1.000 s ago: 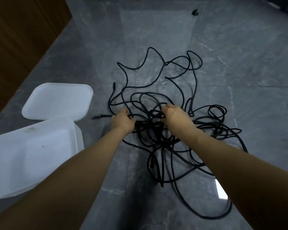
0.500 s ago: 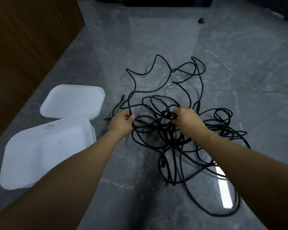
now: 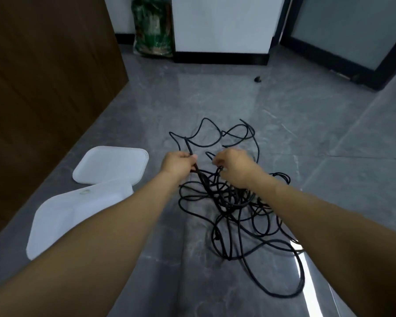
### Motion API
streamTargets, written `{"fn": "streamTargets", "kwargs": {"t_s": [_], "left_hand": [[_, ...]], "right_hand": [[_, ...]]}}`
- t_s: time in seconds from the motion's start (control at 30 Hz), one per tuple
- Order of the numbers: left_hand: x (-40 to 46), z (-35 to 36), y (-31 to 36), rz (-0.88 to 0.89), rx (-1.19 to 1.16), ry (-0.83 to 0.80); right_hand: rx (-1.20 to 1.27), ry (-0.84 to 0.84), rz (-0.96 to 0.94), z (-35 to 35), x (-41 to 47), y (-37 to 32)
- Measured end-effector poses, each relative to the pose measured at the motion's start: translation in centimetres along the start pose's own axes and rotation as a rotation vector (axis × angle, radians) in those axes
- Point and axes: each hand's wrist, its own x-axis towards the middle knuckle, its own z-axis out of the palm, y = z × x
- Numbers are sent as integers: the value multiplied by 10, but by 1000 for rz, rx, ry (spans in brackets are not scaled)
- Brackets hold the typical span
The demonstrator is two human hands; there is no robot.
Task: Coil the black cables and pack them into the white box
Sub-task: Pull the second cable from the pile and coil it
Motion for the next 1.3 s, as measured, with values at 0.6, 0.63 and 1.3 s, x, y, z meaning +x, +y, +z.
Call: {"fn": "streamTargets", "kwargs": {"t_s": [0.6,0.63,1.3], "left_hand": [[-40,9,28,445,196,0],[-41,9,30,453,141,12],[-38,-14,29,255,-303,43]], "right_hand": [[441,346,12,-25,-30,21],[440,312,-5,-26,-30,24],[-32,135,135,31,-7,35]]}}
